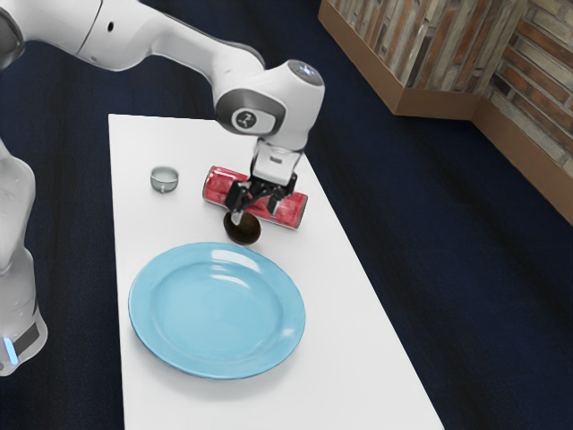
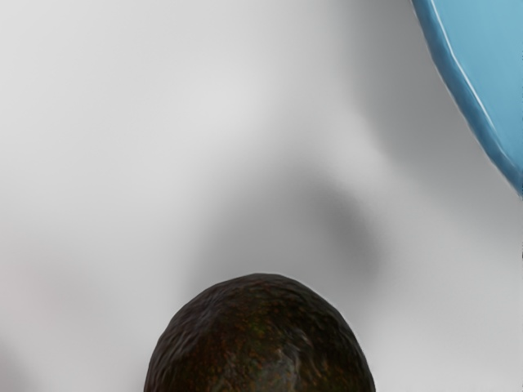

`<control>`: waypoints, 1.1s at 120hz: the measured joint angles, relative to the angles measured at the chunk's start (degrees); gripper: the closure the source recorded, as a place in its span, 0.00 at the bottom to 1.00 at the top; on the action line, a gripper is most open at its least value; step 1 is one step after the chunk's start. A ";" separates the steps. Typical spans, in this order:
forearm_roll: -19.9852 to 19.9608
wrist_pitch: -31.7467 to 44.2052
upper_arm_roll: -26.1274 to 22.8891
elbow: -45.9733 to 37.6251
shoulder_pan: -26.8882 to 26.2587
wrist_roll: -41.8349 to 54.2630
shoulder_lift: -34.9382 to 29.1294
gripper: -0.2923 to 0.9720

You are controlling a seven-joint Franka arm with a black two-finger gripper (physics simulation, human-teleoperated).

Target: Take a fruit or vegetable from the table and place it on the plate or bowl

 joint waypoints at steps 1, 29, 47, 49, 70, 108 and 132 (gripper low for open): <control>0.00 0.00 0.00 -0.05 0.00 0.05 0.00 0.23; 0.02 0.11 0.48 -1.83 -0.01 1.10 -1.73 0.23; 0.02 0.09 1.49 -3.09 0.08 1.47 -3.15 0.23; 0.02 0.09 1.52 -3.22 0.08 1.51 -3.18 0.23; 0.02 0.23 1.62 -4.23 0.16 1.80 -3.34 0.23; -0.01 0.80 2.02 -4.98 0.17 2.13 -3.03 0.23; -0.22 1.12 2.14 -5.12 0.18 2.24 -2.01 0.23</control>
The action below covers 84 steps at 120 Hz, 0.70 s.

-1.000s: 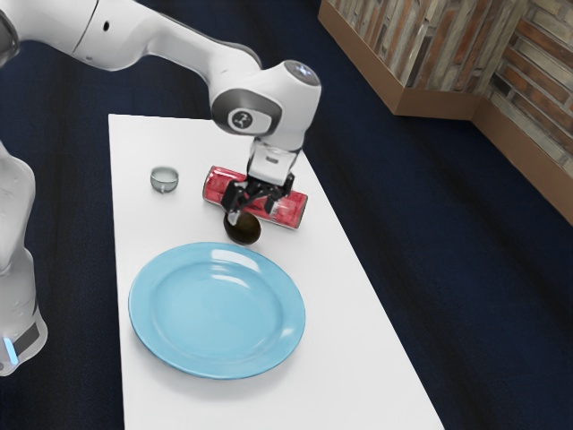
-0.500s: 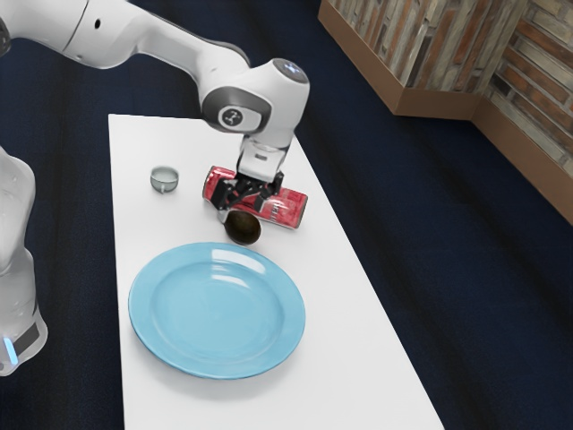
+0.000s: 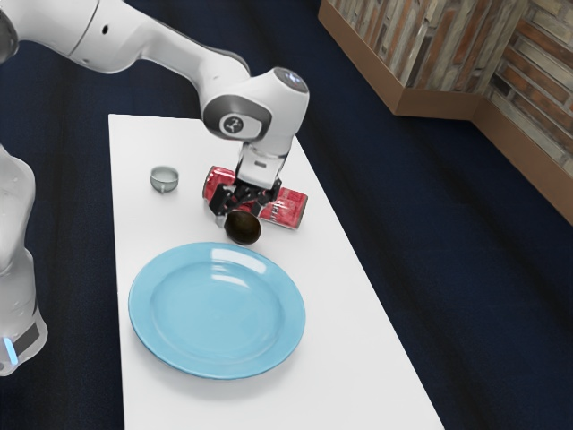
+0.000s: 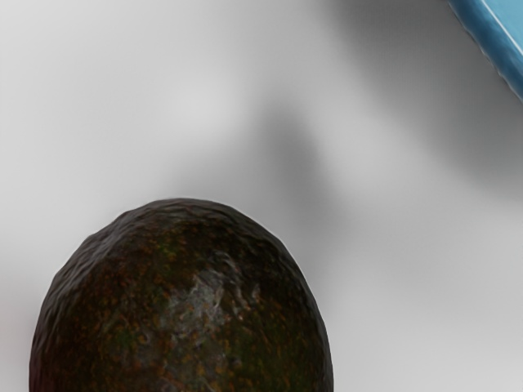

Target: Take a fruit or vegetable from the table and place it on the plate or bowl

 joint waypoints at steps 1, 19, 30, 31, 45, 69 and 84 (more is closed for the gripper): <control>-0.01 0.02 0.00 0.00 0.01 0.00 0.02 0.23; -0.08 0.27 0.29 -0.02 0.02 0.03 0.73 0.23; -0.09 0.49 0.81 -0.06 0.09 0.03 1.23 0.23; -0.10 0.50 0.83 -0.05 0.09 0.03 1.28 0.23; -0.11 0.68 0.93 -0.03 0.03 0.03 1.61 0.23; -0.16 0.83 0.98 -0.01 0.02 0.03 2.37 0.23; -0.19 0.87 0.95 0.07 0.00 0.03 2.77 0.23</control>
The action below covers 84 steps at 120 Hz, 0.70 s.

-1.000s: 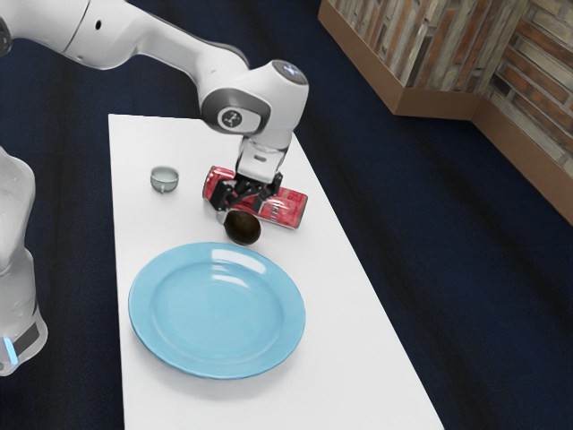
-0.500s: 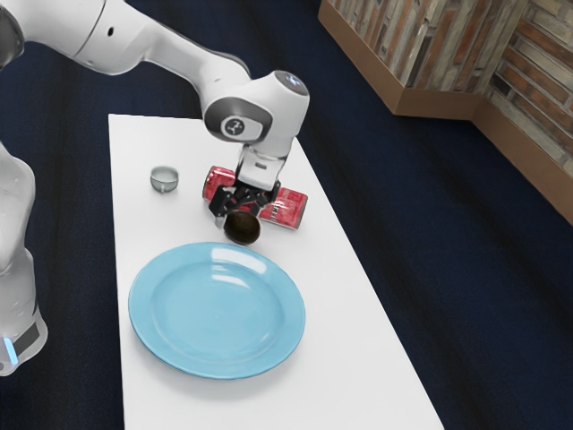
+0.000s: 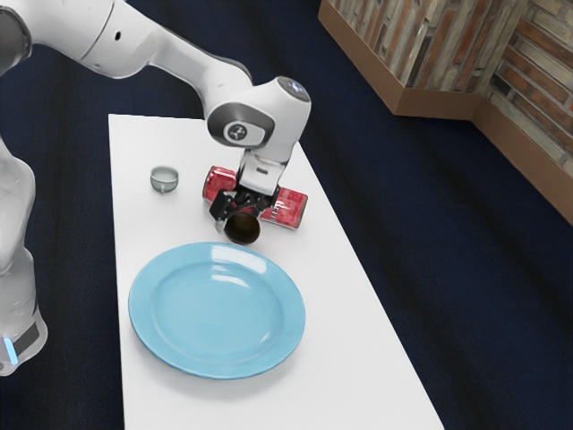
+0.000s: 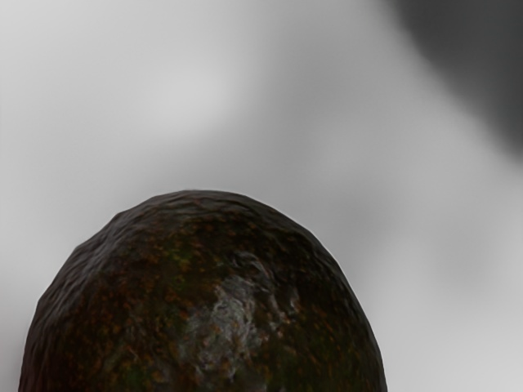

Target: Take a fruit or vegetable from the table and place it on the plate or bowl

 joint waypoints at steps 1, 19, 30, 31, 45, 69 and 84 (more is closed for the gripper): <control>0.00 0.00 0.00 0.00 0.00 0.00 0.02 0.23; -0.10 -0.14 0.02 0.12 0.04 -0.21 0.40 0.36; -0.10 -0.23 0.00 0.22 0.01 -0.48 0.95 0.45; -0.09 -0.23 0.00 0.23 0.00 -0.51 0.99 0.45; -0.03 -0.17 0.00 0.27 -0.01 -0.86 1.29 0.49; 0.00 -0.13 -0.01 0.34 0.00 -1.43 2.11 0.49; -0.18 -0.15 -0.02 0.42 0.00 -1.72 2.36 0.53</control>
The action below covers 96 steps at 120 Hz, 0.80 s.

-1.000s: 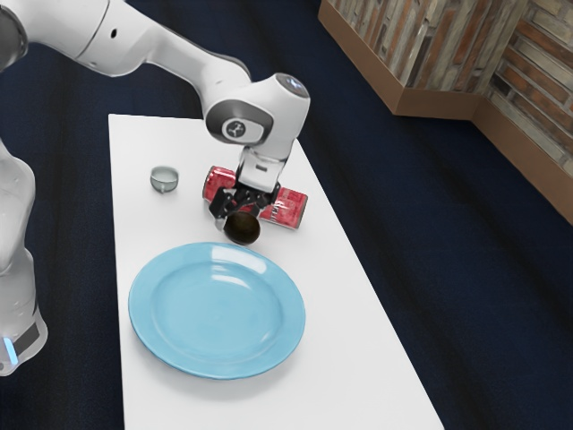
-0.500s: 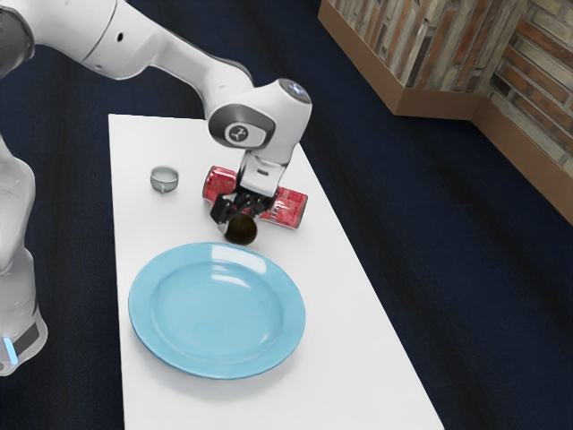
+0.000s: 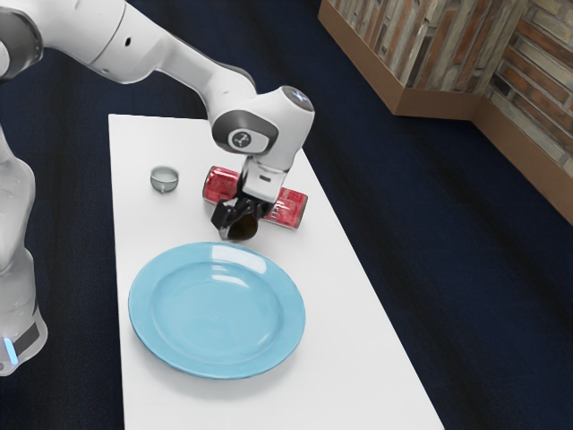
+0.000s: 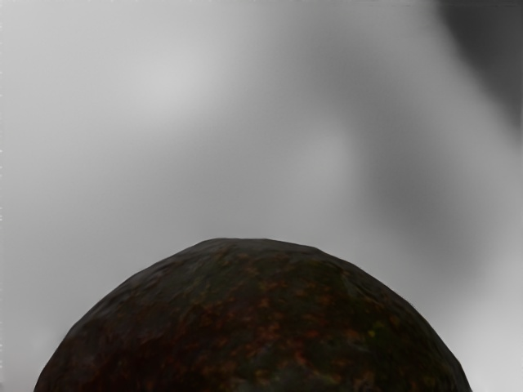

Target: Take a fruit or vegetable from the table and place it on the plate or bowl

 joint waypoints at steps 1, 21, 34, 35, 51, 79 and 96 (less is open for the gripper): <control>-0.01 0.00 -0.01 0.02 0.00 -0.02 -0.01 0.53; -0.08 -0.43 -0.49 0.67 -0.10 -0.49 -0.42 0.54; -0.11 -1.72 -1.46 2.97 -0.05 -0.85 -0.90 0.54; -0.11 -1.85 -1.62 3.20 -0.04 -0.88 -0.91 0.54; -0.40 -3.57 -4.02 6.01 -0.15 -1.36 -1.47 0.56; -2.67 -6.08 -9.47 7.52 -0.19 -1.98 -6.15 0.58; -3.84 -7.74 -14.11 7.56 -0.24 -2.65 -8.55 0.58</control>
